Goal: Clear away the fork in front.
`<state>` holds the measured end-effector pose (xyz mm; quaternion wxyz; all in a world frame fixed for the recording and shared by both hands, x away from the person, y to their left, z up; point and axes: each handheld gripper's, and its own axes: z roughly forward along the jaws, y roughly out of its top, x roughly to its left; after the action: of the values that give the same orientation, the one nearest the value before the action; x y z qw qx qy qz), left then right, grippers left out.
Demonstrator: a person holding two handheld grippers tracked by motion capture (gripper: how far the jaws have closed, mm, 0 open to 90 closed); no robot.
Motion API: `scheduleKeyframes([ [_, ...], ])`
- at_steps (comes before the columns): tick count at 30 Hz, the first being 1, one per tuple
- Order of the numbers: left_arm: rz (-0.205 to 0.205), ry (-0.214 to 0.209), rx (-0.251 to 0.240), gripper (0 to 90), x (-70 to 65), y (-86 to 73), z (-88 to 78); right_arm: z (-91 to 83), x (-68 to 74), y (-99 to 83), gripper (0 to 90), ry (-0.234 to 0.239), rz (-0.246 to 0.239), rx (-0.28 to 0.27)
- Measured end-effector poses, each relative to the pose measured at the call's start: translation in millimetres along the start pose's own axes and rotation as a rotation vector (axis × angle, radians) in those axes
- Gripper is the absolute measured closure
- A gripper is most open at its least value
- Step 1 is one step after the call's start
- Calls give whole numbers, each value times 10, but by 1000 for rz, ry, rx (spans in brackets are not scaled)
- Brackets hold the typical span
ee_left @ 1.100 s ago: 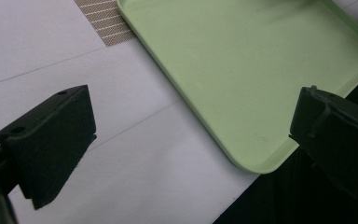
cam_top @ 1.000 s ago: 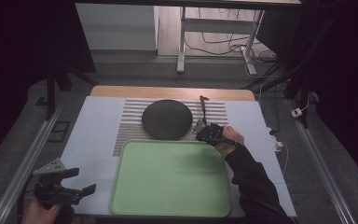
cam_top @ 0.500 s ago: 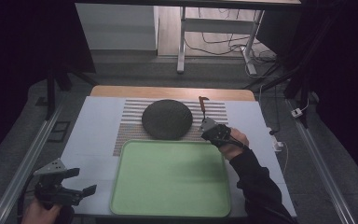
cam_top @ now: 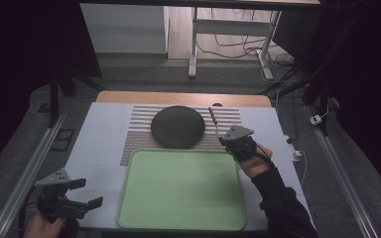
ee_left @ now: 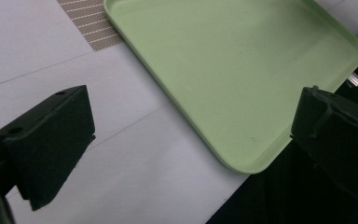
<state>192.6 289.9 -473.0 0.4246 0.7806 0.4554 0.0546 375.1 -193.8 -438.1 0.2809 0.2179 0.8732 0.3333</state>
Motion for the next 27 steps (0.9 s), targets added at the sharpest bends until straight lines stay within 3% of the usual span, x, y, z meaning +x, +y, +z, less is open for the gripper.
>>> scheduleKeyframes([
  [4,7,-8,-3,0,-9,13,6,-121,28,-35,900,45,44,-45],
  [13,45,-39,6,0,-33,64,59,-290,101,-80,900,116,82,-96],
  [18,47,-68,-6,0,-25,94,87,-400,132,-117,900,152,94,-124],
  [27,98,-101,-31,0,-83,228,196,-576,188,-218,900,239,129,-178],
])
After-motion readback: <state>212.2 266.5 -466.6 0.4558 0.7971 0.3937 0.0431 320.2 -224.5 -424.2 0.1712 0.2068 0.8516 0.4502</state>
